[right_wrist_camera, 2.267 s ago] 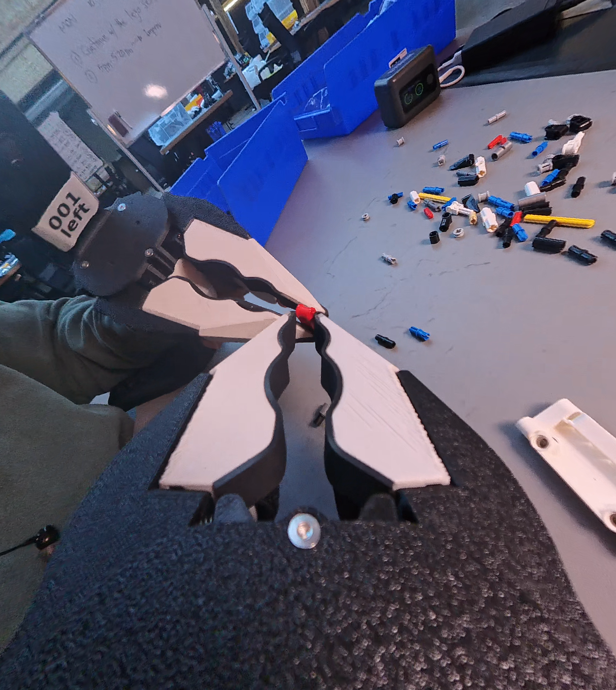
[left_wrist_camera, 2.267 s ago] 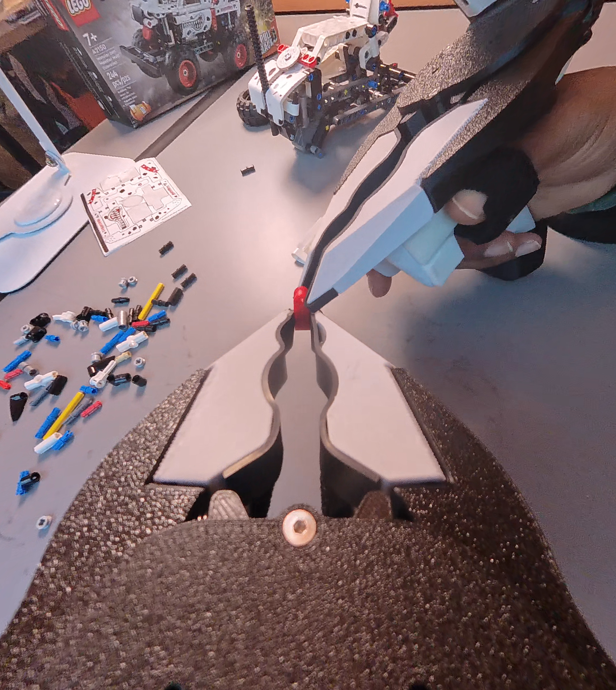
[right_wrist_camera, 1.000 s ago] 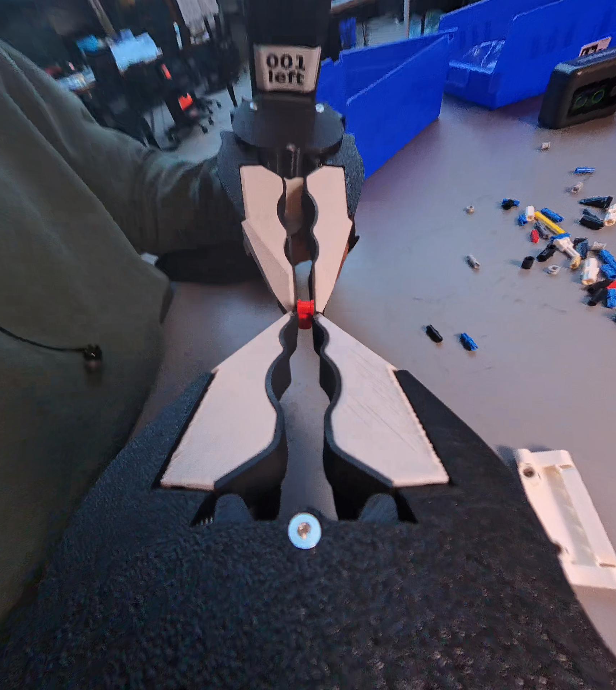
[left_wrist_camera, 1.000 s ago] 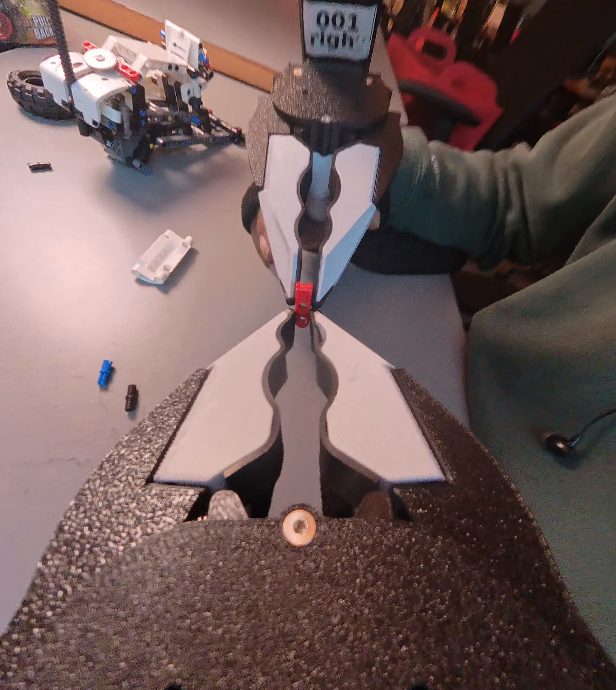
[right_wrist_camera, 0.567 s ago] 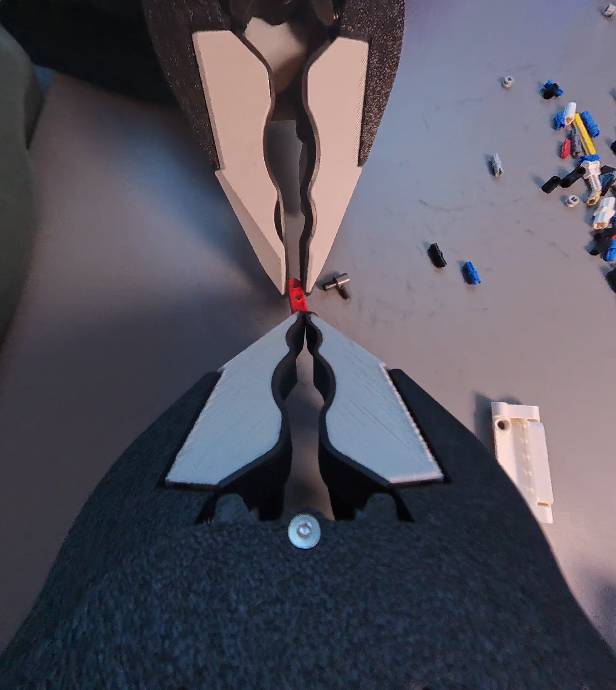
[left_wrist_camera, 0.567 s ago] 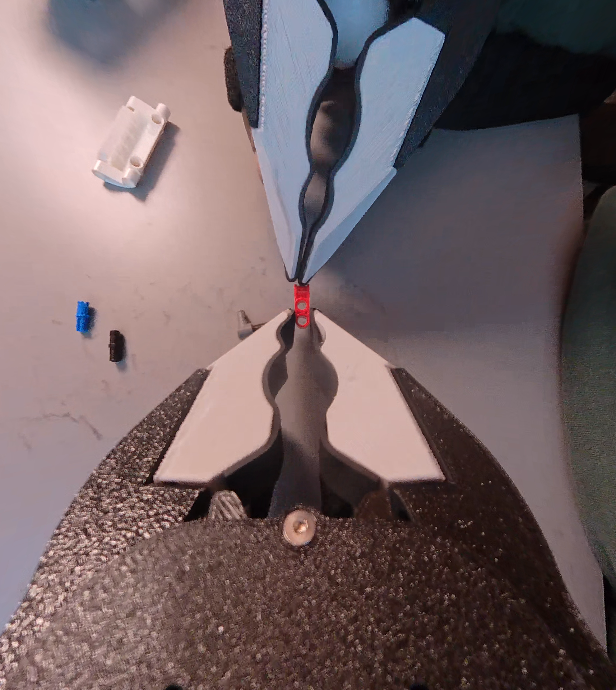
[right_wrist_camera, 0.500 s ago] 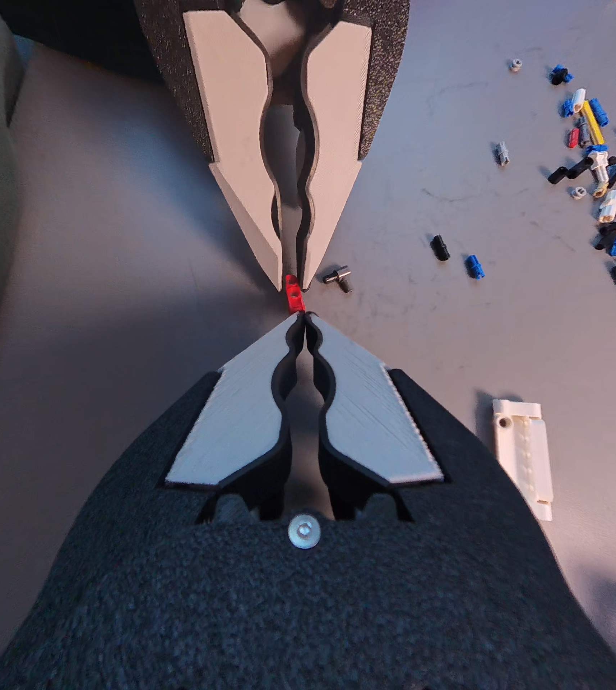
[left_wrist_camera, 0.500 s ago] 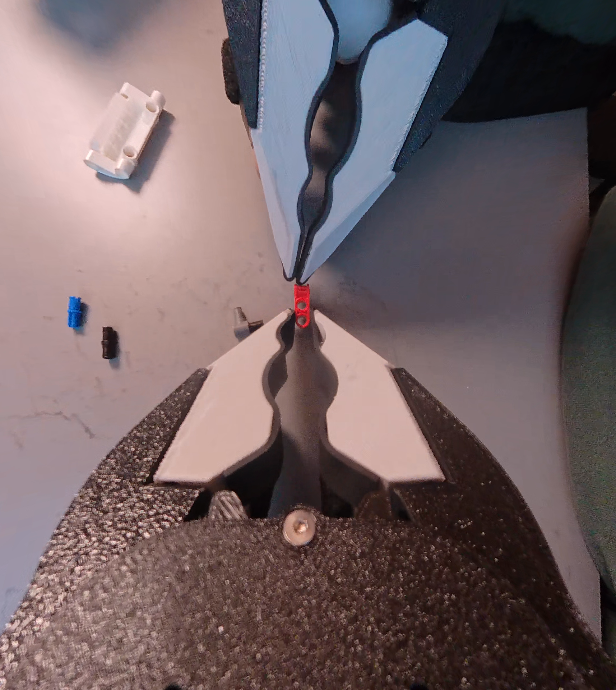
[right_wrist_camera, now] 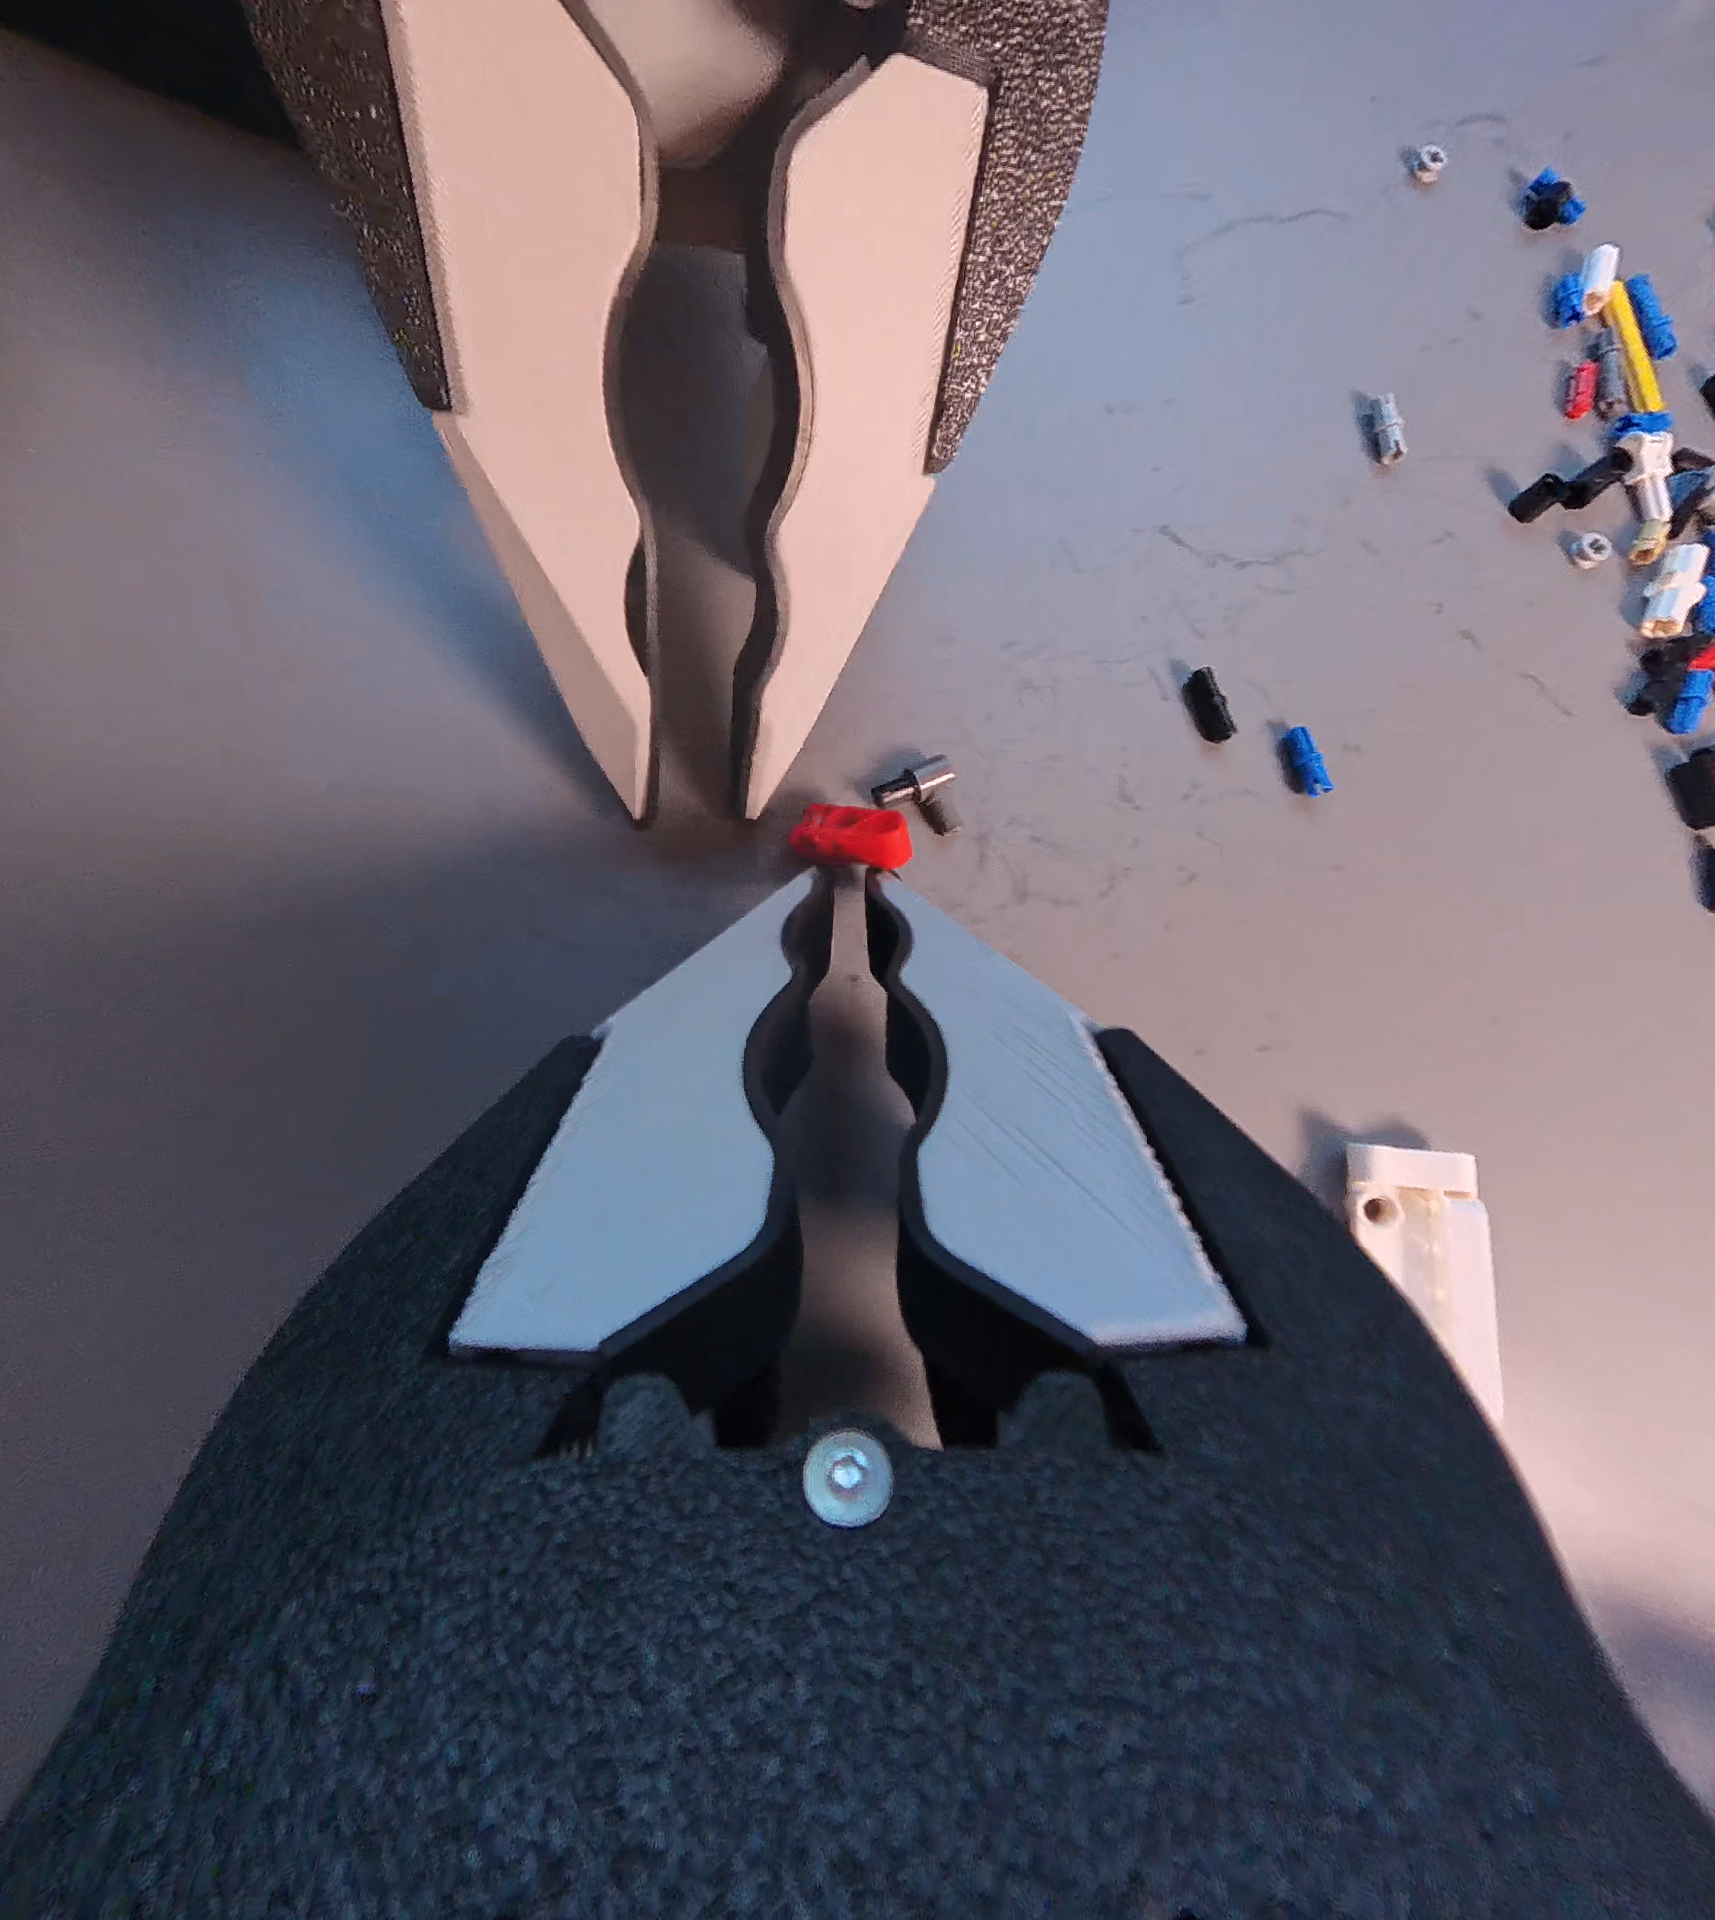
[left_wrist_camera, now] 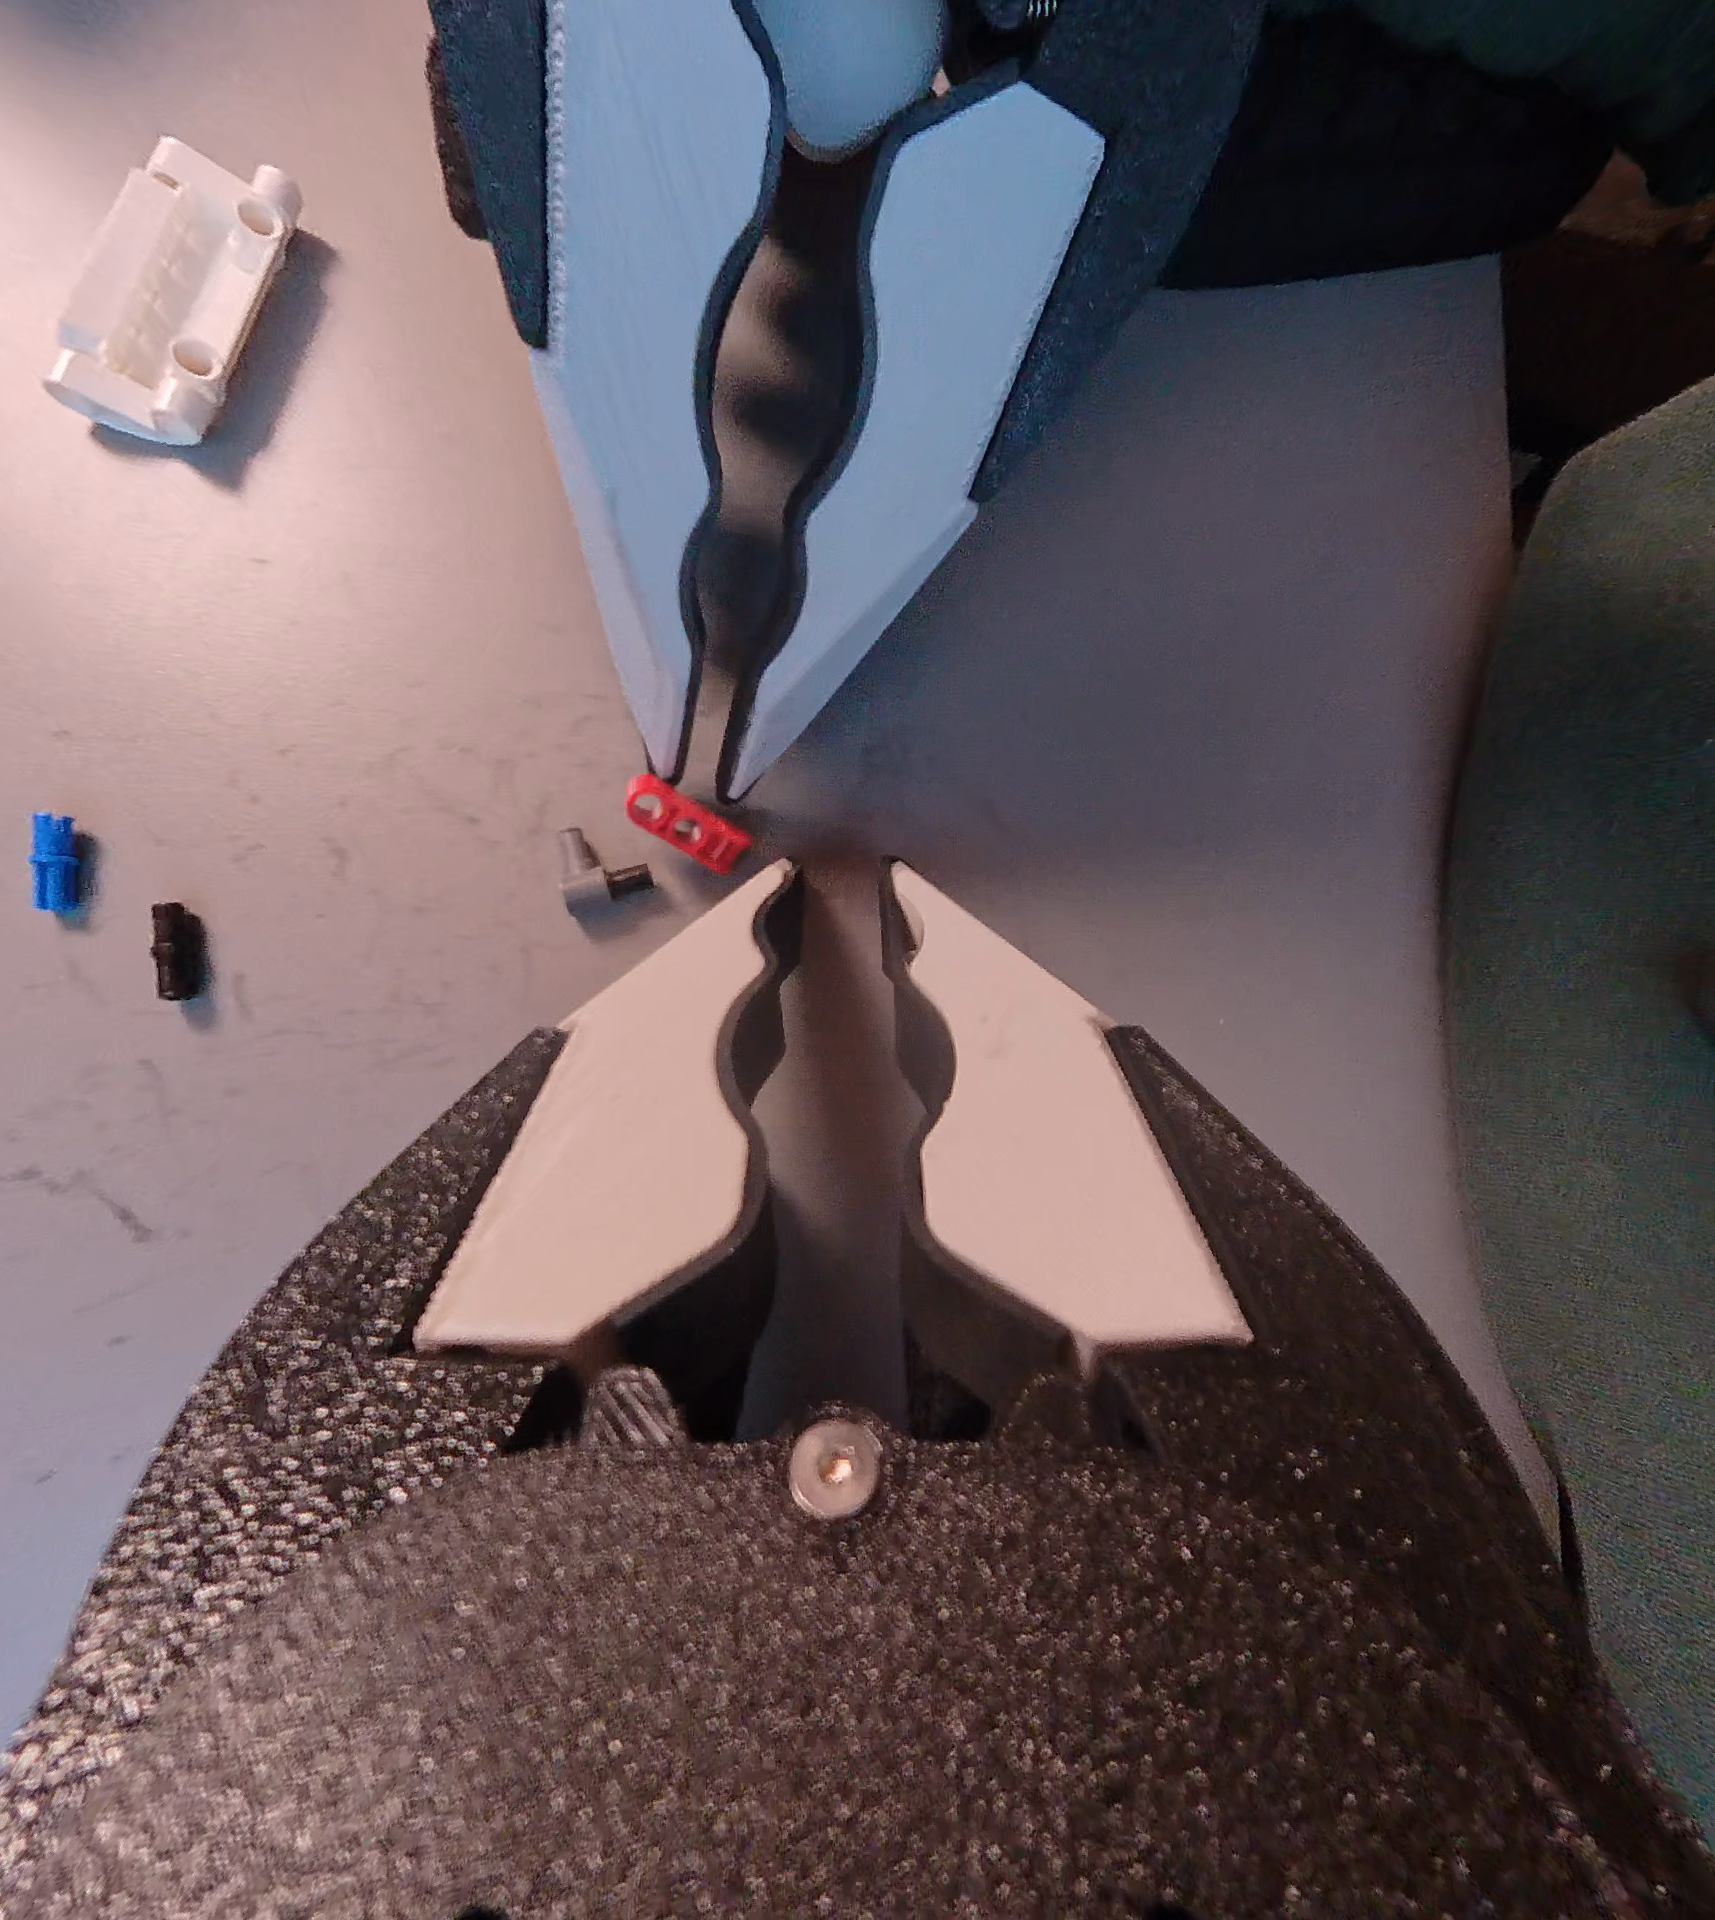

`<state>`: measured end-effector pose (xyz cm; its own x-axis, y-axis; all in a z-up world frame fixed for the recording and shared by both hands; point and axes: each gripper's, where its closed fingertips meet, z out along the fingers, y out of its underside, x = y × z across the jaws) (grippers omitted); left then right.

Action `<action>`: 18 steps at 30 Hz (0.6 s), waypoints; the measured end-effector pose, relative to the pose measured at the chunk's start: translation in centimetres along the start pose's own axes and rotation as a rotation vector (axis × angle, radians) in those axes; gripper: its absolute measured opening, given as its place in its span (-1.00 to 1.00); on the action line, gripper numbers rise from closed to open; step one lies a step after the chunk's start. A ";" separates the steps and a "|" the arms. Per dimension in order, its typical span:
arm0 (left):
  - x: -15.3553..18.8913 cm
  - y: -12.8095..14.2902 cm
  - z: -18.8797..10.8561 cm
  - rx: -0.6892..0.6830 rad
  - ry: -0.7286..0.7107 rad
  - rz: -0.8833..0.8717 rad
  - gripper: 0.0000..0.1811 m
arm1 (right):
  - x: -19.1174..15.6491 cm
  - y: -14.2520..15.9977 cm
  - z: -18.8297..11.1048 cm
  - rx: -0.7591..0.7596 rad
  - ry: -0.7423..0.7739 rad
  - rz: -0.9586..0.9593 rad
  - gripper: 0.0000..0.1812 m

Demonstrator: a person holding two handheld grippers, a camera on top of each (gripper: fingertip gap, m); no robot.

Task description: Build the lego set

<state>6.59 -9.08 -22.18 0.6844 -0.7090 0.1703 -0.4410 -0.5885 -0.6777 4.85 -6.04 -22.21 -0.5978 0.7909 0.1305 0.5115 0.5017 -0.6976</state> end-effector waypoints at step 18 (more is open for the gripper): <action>-2.4 0.4 -0.8 0.008 -0.080 -0.048 -0.85 | 0.5 -0.7 1.0 -0.005 -0.015 0.005 -0.84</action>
<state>4.30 -7.93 -22.33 0.7486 -0.6470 0.1453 -0.4027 -0.6176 -0.6756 3.56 -6.41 -22.36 -0.6044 0.7881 0.1170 0.5172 0.4998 -0.6948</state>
